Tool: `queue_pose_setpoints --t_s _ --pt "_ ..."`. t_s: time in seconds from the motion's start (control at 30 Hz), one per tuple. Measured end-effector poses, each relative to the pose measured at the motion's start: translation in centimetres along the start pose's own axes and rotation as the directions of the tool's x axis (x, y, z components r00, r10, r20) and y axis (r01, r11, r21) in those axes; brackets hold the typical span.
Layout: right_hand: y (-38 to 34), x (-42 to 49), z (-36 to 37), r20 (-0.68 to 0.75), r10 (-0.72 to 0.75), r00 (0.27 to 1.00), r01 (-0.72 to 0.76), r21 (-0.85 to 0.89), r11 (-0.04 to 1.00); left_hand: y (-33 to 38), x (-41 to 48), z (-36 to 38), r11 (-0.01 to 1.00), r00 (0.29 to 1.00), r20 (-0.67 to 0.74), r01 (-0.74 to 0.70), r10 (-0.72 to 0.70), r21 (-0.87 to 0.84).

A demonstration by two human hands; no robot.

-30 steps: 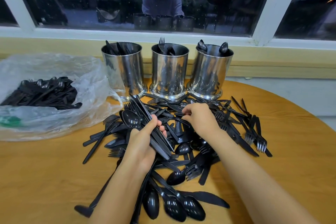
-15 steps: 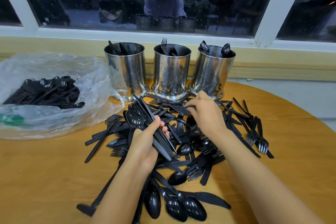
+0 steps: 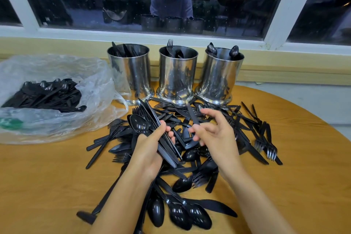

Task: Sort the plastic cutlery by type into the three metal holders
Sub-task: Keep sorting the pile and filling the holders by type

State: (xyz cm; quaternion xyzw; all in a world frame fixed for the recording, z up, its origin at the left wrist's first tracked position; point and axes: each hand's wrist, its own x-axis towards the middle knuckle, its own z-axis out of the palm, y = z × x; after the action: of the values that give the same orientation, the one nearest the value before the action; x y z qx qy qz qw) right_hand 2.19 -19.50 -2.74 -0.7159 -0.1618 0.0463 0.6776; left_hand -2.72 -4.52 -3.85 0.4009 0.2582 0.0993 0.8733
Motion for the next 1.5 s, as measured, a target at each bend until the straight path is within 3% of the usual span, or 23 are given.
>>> queue_pose_setpoints --t_s 0.17,0.5,0.63,0.73,0.83,1.0,1.1,1.23,1.3,1.4,1.5 --pt "0.3 -0.7 1.3 0.019 0.079 0.997 -0.079 0.028 0.996 -0.1 -0.3 0.2 0.999 1.0 -0.016 -0.021 0.021 0.033" --pt "1.1 -1.3 2.3 0.128 -0.091 0.988 0.116 -0.201 0.973 0.1 -0.3 0.3 1.0 0.999 -0.038 -0.021 0.021 0.013" --pt "1.4 0.1 0.3 0.049 -0.15 0.988 0.157 -0.363 0.919 0.6 0.0 -0.2 0.998 0.999 -0.047 -0.031 0.028 -0.053" --pt "1.9 2.4 -2.0 -0.041 -0.185 0.982 0.129 -0.57 0.811 0.9 0.0 -0.4 0.998 0.999 -0.035 -0.015 0.013 -0.063" --pt "2.8 5.0 -3.5 -0.029 -0.177 0.984 0.095 -0.754 0.65 0.8 0.1 -0.3 0.998 1.0 -0.03 0.004 -0.005 -0.055" --pt "3.9 7.3 -3.6 0.014 -0.059 0.998 0.037 -0.911 0.411 0.8 -0.1 -0.3 0.999 0.999 -0.023 0.022 -0.023 -0.038" --pt "4.1 7.7 -3.4 0.029 -0.035 0.999 0.04 -0.936 0.351 0.8 -0.1 -0.3 0.999 0.999 -0.017 0.027 -0.027 -0.033" --pt "3.0 6.8 -3.4 0.032 -0.164 0.986 0.092 -0.923 0.374 0.7 -0.2 -0.3 0.999 1.0 -0.011 0.028 -0.029 -0.039" --pt "1.8 5.7 -3.0 -0.044 -0.259 0.965 0.104 -0.842 0.529 0.7 -0.2 -0.2 0.999 1.0 -0.011 0.028 -0.029 -0.04" --pt "0.5 3.5 -1.7 -0.118 -0.183 0.976 0.1 -0.506 0.856 0.7 -0.3 0.0 0.999 1.0 -0.014 0.017 -0.018 -0.046" --pt "0.2 1.1 -0.2 0.009 -0.024 1.0 0.026 -0.251 0.968 0.6 -0.5 0.2 0.997 1.0 -0.012 0.002 -0.003 -0.082"
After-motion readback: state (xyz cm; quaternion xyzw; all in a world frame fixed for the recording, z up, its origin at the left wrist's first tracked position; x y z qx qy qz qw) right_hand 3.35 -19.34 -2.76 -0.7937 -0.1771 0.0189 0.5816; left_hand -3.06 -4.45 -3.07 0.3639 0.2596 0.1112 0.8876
